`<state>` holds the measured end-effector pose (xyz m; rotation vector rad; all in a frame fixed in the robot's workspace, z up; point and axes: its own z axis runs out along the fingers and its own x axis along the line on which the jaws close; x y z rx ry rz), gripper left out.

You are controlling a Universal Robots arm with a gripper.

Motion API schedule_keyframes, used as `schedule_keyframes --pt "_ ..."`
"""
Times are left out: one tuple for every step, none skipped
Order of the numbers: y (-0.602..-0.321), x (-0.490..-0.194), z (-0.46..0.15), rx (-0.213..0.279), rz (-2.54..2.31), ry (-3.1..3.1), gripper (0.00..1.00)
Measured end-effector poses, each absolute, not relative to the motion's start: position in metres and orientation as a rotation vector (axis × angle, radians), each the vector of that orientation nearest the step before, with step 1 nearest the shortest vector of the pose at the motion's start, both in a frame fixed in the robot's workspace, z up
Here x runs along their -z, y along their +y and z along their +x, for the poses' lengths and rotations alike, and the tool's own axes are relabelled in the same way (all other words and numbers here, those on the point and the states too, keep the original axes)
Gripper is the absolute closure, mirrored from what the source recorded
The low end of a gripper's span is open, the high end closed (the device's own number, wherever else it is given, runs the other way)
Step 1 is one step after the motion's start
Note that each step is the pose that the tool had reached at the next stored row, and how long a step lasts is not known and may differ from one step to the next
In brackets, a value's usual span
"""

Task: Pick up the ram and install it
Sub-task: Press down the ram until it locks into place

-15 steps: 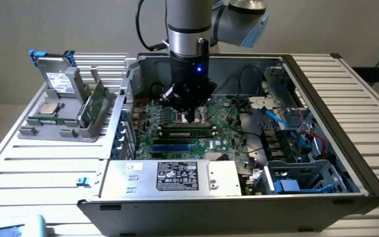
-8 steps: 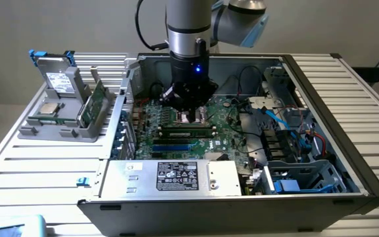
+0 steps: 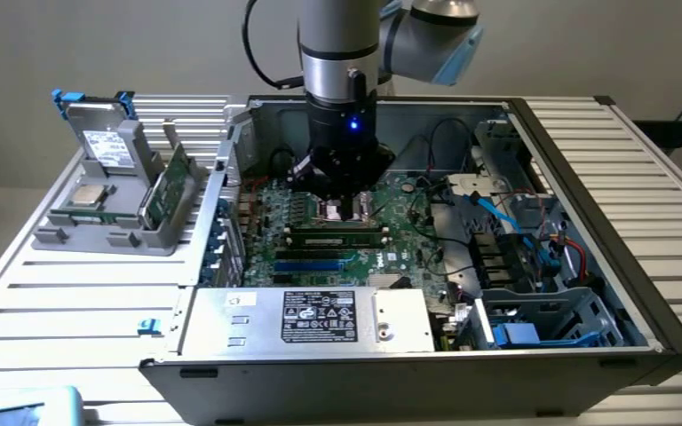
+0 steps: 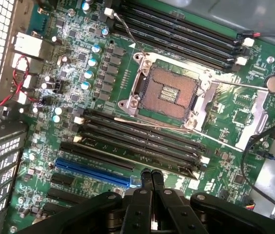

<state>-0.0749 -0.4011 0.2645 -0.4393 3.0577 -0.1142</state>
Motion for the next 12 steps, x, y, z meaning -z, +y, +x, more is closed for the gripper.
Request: schedule_keyframes --pt "-0.4011 -0.2645 -0.0749 0.115 -0.423 3.058 0.89" --pt "-0.4011 -0.2645 -0.0749 0.115 -0.407 3.058 0.89" --pt "-0.4011 -0.2645 -0.0749 0.115 -0.391 3.058 0.89" --pt "-0.4011 -0.2645 -0.0749 0.116 -0.376 3.058 0.89" --pt "-0.4011 -0.2645 -0.0749 0.116 -0.36 3.059 0.89" --pt "-0.4012 -0.2646 -0.0749 0.117 -0.343 3.059 0.89" --pt "-0.4012 -0.2646 -0.0749 0.117 -0.327 3.06 0.89" --pt "-0.4012 -0.2646 -0.0749 0.118 -0.309 3.062 0.89" --pt "-0.4011 -0.2646 -0.0749 0.118 -0.292 3.063 0.89" --pt "-0.4011 -0.2645 -0.0749 0.118 -0.273 3.065 0.89" --pt "-0.4012 -0.2646 -0.0749 0.118 -0.255 3.067 0.89" --pt "-0.4011 -0.2646 -0.0749 0.118 -0.237 3.068 0.89"
